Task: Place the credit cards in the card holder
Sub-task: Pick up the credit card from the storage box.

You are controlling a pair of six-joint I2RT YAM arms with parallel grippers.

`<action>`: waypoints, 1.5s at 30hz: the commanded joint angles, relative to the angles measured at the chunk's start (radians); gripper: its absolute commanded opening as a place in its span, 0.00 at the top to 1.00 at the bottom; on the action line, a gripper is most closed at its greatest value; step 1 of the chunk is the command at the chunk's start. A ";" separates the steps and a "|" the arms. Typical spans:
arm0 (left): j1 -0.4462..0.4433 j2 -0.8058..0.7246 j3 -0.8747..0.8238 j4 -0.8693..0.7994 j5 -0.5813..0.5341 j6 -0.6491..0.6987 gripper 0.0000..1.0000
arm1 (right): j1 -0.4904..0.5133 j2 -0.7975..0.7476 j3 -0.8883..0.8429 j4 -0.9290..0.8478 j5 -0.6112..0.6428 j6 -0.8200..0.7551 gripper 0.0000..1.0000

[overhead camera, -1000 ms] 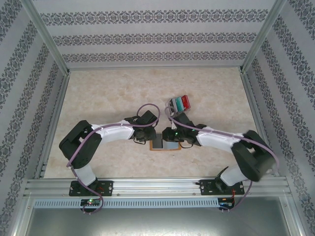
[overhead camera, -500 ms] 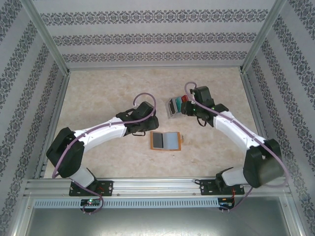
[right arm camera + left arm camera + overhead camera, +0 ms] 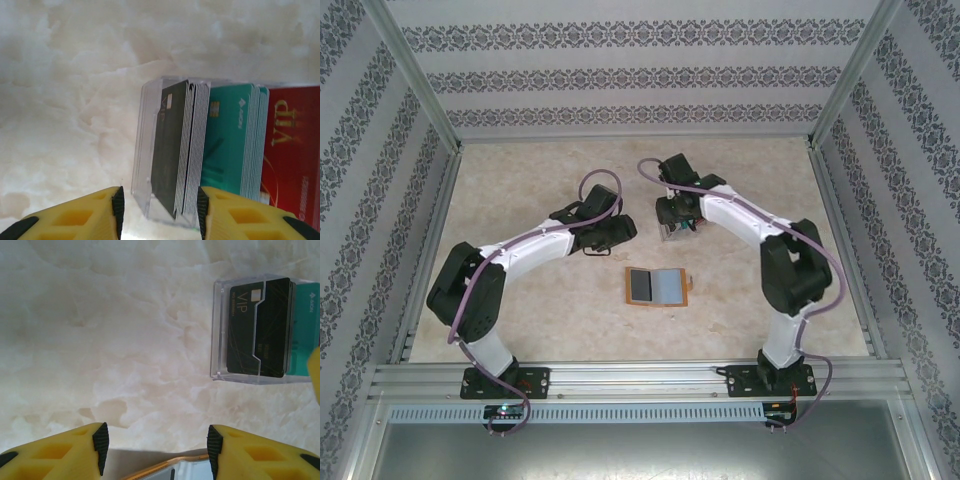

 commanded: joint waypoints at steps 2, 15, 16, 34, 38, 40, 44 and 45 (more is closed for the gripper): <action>0.016 0.007 0.021 0.032 0.028 -0.001 0.43 | 0.013 0.086 0.111 -0.115 0.125 -0.034 0.56; 0.021 -0.020 -0.058 0.107 0.045 -0.040 0.42 | 0.027 0.186 0.183 -0.162 0.186 -0.060 0.56; 0.021 -0.020 -0.058 0.108 0.046 -0.041 0.42 | 0.030 0.189 0.186 -0.167 0.187 -0.063 0.56; 0.021 -0.030 -0.089 0.125 0.050 -0.059 0.42 | 0.052 0.227 0.207 -0.153 0.346 -0.098 0.54; 0.021 -0.027 -0.089 0.127 0.054 -0.063 0.42 | 0.043 0.230 0.211 -0.163 0.337 -0.097 0.59; 0.021 -0.026 -0.090 0.128 0.056 -0.065 0.42 | 0.044 0.223 0.208 -0.162 0.344 -0.099 0.61; 0.021 -0.029 -0.092 0.131 0.057 -0.069 0.42 | 0.049 0.200 0.200 -0.150 0.361 -0.108 0.60; 0.021 -0.027 -0.093 0.133 0.057 -0.070 0.42 | 0.047 0.199 0.200 -0.149 0.364 -0.110 0.60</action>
